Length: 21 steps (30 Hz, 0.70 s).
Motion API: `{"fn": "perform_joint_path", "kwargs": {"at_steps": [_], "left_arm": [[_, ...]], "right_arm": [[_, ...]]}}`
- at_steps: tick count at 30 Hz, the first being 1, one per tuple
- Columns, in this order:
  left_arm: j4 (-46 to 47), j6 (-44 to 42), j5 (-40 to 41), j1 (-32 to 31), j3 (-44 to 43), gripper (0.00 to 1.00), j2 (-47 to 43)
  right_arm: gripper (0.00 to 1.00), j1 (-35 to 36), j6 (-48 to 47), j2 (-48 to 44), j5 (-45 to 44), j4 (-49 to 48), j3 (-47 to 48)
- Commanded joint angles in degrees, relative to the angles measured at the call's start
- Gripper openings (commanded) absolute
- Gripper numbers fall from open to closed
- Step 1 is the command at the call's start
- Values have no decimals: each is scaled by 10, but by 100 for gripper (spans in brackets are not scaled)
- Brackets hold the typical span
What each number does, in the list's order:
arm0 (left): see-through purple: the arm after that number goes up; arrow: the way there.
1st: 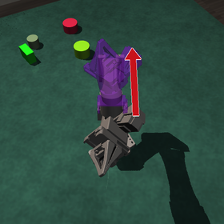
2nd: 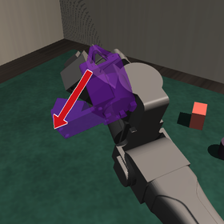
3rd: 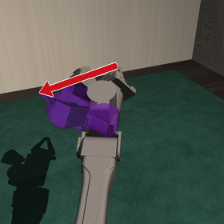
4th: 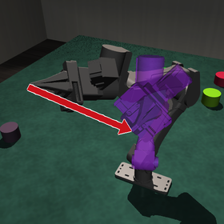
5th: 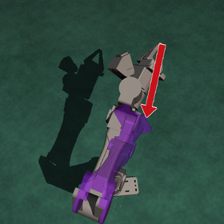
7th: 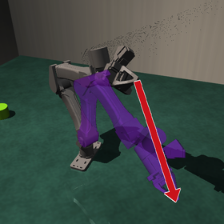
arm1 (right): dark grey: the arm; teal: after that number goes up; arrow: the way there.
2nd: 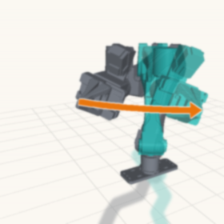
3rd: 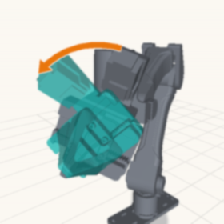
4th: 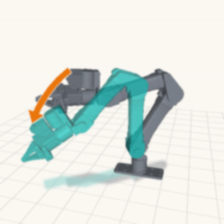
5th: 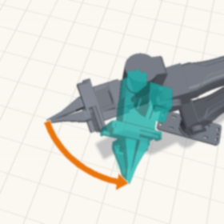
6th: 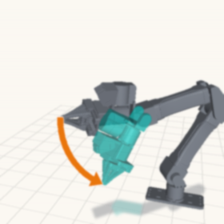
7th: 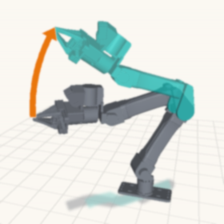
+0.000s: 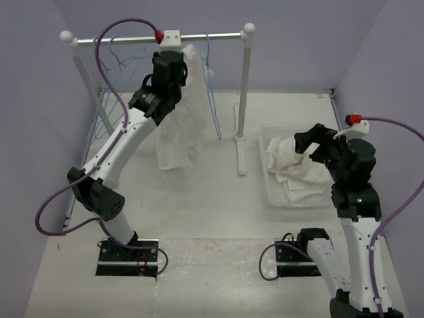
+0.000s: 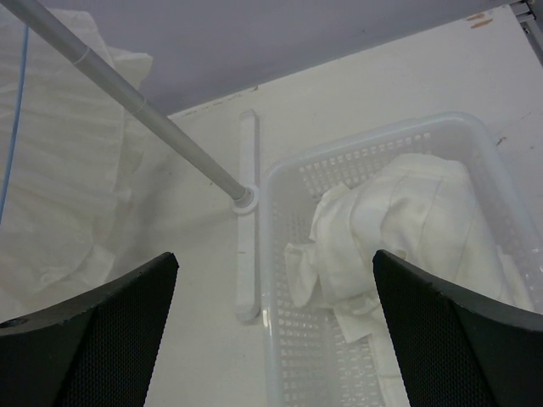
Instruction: Remove the skirt from the hanger
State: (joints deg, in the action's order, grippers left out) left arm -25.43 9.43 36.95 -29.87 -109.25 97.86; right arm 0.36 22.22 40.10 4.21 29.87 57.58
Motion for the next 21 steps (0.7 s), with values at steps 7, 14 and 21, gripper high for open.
{"fn": "perform_joint_path", "kwargs": {"at_steps": [7, 14, 21], "left_arm": [[50, -26, 38, 3, -36, 0, -25], [76, -68, 36, 2, -63, 0, -41], [80, -87, -26, 2, -55, 0, -90]], "right_arm": [[99, -1, -16, -6, 6, -17, 2], [99, 0, -22, -7, 21, -19, -2], [99, -1, -25, -9, 43, -21, -5]]}}
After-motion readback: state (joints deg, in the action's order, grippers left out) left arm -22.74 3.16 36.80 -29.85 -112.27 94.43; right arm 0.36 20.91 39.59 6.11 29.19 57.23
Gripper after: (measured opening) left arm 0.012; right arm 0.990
